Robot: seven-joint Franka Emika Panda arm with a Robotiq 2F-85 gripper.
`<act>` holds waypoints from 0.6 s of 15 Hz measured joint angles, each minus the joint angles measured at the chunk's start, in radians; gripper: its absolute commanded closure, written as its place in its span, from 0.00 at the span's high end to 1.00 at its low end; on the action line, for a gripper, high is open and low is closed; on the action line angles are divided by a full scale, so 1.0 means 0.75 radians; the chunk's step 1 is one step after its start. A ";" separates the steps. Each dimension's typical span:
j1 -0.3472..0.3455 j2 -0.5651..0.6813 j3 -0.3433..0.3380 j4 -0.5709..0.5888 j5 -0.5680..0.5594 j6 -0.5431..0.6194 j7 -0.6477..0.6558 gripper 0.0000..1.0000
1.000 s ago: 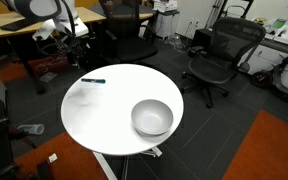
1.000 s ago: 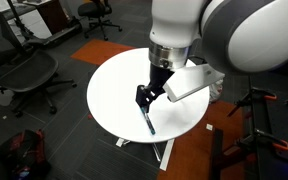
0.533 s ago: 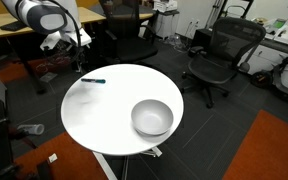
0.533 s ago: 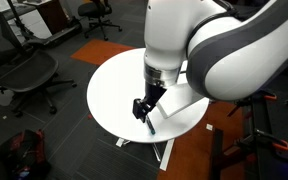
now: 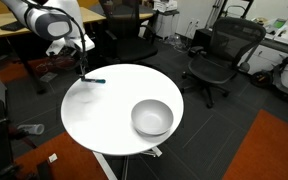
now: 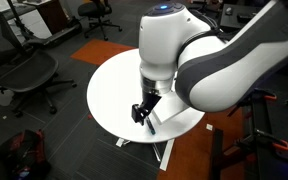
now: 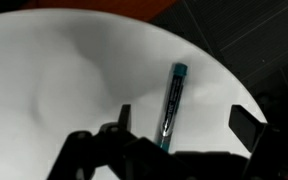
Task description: Move the green marker to the right
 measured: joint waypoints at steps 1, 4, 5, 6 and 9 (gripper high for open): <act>0.007 0.012 -0.013 0.009 -0.002 0.003 0.000 1.00; 0.021 0.049 -0.048 0.033 -0.006 0.015 0.000 1.00; 0.023 0.062 -0.056 0.041 -0.006 0.020 0.000 1.00; 0.024 0.073 -0.062 0.048 -0.006 0.024 0.000 1.00; 0.037 0.106 -0.086 0.069 -0.008 0.032 0.000 1.00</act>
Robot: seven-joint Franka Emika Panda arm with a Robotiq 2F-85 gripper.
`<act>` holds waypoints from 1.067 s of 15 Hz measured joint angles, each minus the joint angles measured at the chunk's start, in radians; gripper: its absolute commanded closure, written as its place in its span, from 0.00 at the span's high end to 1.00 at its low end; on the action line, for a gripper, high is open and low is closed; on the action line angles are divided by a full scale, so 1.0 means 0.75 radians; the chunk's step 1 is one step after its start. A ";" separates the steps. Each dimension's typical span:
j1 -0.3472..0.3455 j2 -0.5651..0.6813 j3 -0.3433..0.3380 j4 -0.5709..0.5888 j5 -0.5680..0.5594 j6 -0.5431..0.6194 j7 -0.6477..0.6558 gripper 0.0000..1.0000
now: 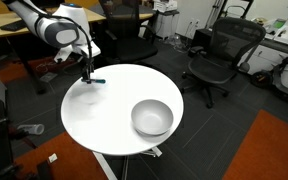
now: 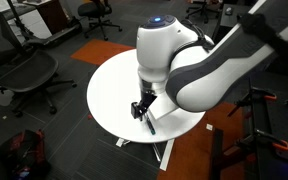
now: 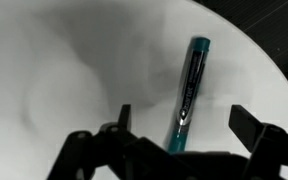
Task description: Move the green marker to the right
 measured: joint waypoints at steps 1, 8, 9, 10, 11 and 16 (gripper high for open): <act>0.004 0.010 -0.007 0.008 -0.001 0.001 0.000 1.00; 0.047 0.071 -0.058 0.063 -0.015 0.001 0.000 1.00; 0.053 0.078 -0.065 0.070 -0.016 0.001 0.000 1.00; 0.056 0.086 -0.068 0.078 -0.016 0.001 0.000 0.96; 0.057 0.093 -0.069 0.084 -0.016 0.001 0.000 0.74; 0.068 0.116 -0.081 0.112 -0.017 0.001 0.000 0.47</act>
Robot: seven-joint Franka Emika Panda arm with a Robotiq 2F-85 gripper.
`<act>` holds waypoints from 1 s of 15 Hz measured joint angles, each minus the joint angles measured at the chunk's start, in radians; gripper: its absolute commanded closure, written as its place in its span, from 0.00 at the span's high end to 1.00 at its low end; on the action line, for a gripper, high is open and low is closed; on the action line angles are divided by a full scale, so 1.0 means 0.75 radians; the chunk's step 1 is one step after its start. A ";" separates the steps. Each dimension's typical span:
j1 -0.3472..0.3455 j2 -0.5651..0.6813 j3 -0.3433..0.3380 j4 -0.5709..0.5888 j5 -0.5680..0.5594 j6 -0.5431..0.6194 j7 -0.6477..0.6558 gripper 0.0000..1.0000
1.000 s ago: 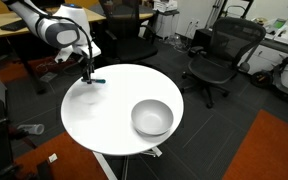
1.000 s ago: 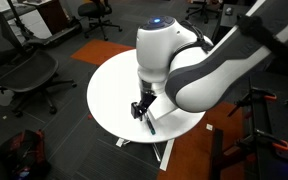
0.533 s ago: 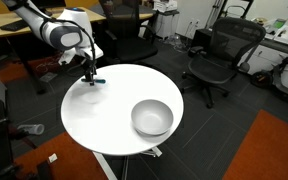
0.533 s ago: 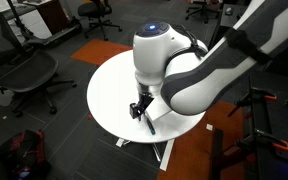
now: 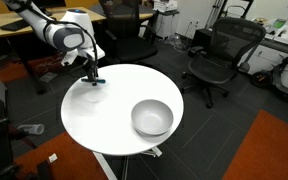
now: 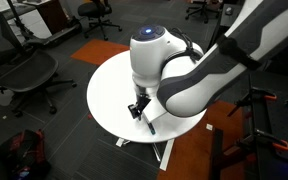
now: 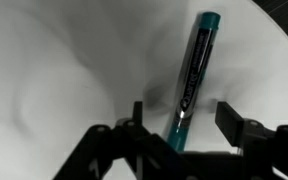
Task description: Move the green marker to the right
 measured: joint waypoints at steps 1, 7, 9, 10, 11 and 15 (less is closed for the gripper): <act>0.004 0.004 -0.003 0.005 0.000 0.000 0.000 0.38; 0.013 0.017 -0.010 0.022 0.000 0.000 0.000 0.00; 0.014 0.019 -0.010 0.026 0.000 -0.001 0.000 0.05; 0.014 0.019 -0.010 0.028 0.000 -0.003 0.000 0.05; 0.014 0.019 -0.010 0.029 0.000 -0.004 -0.002 0.05; 0.000 0.005 -0.009 0.030 -0.001 -0.007 -0.062 0.05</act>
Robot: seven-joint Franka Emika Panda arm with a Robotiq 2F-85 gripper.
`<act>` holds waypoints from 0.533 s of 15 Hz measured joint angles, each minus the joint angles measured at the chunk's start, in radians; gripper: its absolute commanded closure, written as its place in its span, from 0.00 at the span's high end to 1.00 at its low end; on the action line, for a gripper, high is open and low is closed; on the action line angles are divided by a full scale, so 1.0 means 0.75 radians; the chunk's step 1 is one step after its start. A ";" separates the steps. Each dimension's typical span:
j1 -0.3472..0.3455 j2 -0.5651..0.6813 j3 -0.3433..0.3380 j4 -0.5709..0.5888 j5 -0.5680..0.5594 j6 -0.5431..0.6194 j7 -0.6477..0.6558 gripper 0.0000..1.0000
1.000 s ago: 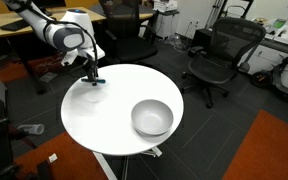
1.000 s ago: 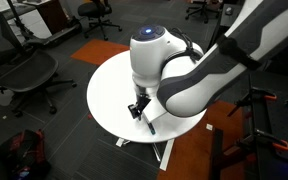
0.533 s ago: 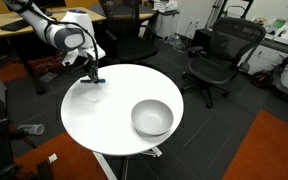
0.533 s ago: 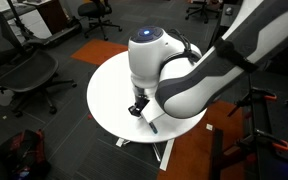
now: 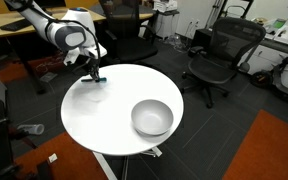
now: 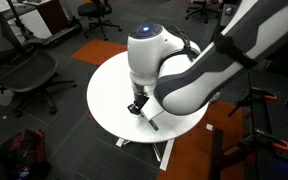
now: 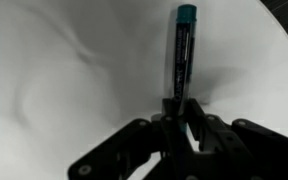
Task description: Move the green marker to the right
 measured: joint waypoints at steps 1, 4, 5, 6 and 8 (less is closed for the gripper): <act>-0.008 -0.010 -0.001 0.000 -0.001 -0.004 -0.027 0.05; -0.042 -0.052 -0.012 -0.014 -0.009 -0.019 -0.108 0.05; -0.058 -0.069 -0.016 -0.026 -0.012 -0.028 -0.134 0.05; -0.075 -0.085 -0.021 -0.040 -0.016 -0.038 -0.157 0.05; -0.104 -0.118 -0.035 -0.076 -0.028 -0.051 -0.185 0.05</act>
